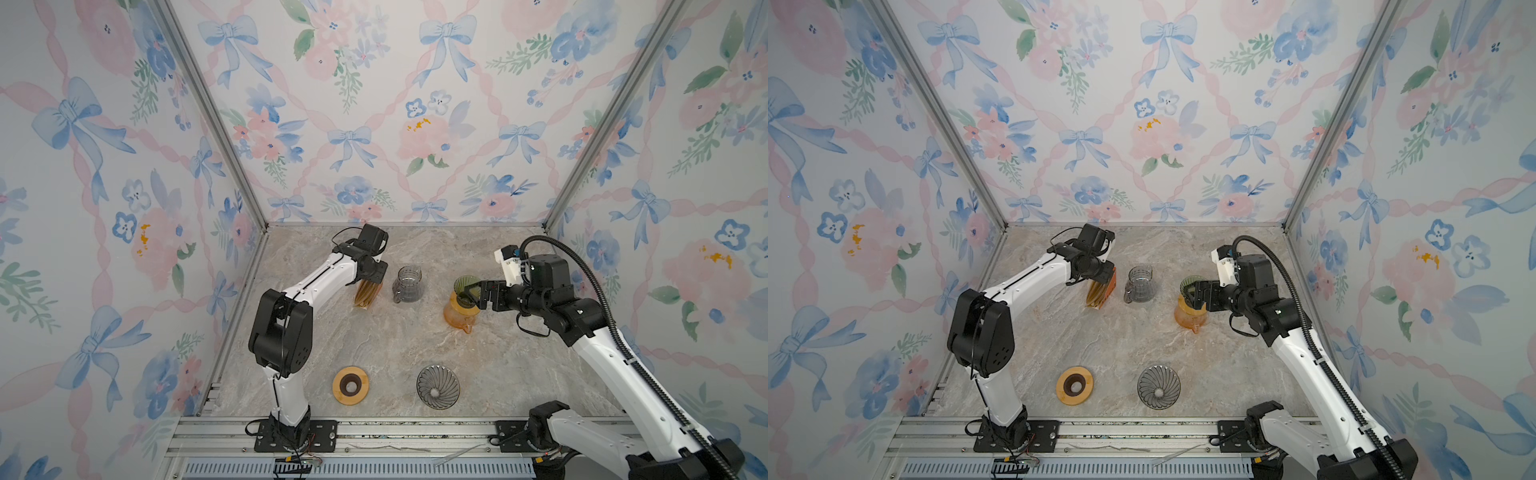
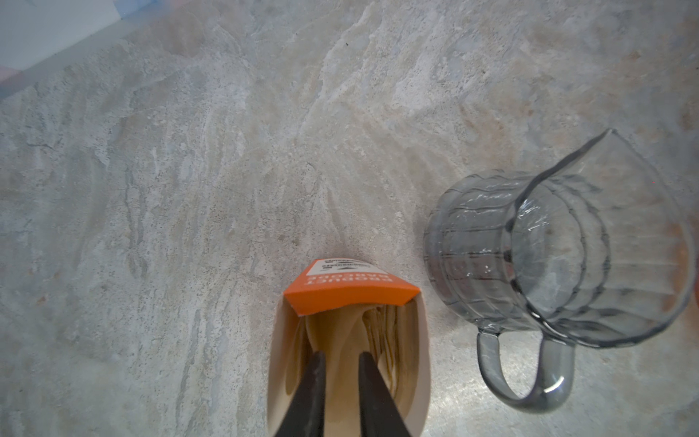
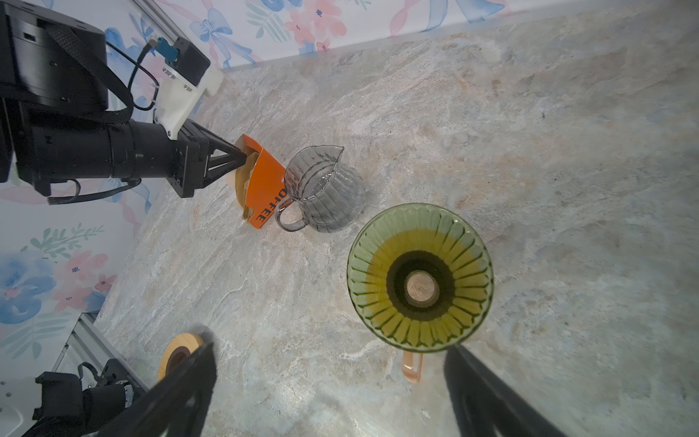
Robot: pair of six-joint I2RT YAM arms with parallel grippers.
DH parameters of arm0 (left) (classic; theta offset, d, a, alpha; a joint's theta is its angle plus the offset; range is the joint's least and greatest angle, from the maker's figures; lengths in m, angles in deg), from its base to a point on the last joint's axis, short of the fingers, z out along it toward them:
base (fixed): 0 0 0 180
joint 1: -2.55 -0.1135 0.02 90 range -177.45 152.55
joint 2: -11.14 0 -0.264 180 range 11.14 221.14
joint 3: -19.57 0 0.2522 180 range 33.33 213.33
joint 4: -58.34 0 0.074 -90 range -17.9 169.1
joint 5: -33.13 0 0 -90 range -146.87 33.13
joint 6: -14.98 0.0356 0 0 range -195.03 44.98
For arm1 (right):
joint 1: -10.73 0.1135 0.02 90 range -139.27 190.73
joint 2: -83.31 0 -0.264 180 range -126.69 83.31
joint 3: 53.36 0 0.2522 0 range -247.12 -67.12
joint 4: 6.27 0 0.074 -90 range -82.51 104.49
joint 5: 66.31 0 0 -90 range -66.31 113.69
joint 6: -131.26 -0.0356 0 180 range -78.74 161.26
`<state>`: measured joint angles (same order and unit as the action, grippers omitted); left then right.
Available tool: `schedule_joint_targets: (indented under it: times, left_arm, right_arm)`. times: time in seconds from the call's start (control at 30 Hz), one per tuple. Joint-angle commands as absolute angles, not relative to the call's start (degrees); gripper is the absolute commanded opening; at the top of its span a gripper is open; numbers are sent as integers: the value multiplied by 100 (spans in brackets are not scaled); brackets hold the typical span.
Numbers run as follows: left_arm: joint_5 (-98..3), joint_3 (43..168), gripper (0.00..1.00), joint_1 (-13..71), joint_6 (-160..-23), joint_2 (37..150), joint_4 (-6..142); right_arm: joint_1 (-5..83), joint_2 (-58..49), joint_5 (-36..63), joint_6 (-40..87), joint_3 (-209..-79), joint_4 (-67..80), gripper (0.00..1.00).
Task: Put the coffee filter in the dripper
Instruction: 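Close the left gripper on the paper filters inside the orange box, then lift one paper filter out of the box with the left gripper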
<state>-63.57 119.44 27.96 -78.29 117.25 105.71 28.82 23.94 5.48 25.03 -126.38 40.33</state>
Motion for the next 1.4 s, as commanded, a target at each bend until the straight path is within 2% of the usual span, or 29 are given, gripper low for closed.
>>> schedule_joint_targets:
  times: [0.0, 0.27, 0.43, 0.53, 1.17, 1.37]
  left_arm:
    - [-6456, 12062, 18, 2771, -7748, 11887, 10647]
    - [-6513, 12088, 13, 2772, -7749, 11942, 10655]
    - [-6496, 12090, 3, 2782, -7752, 11910, 10661]
    - [-6455, 12087, 0, 2771, -7754, 11859, 10659]
    - [-6213, 11783, 0, 2772, -7810, 10933, 10953]
    - [-6096, 11795, 0, 2779, -8209, 10580, 11058]
  right_arm:
    - [2935, 2386, 585, 2584, -12750, 4142, 96]
    - [2936, 2381, 578, 2564, -12729, 4128, 96]
    - [2936, 2389, 577, 2561, -12715, 4115, 96]
    - [2937, 2415, 600, 2561, -12721, 4132, 96]
    - [2945, 2400, 546, 2500, -12759, 4137, 96]
    - [3039, 2413, 563, 2413, -12815, 4124, 97]
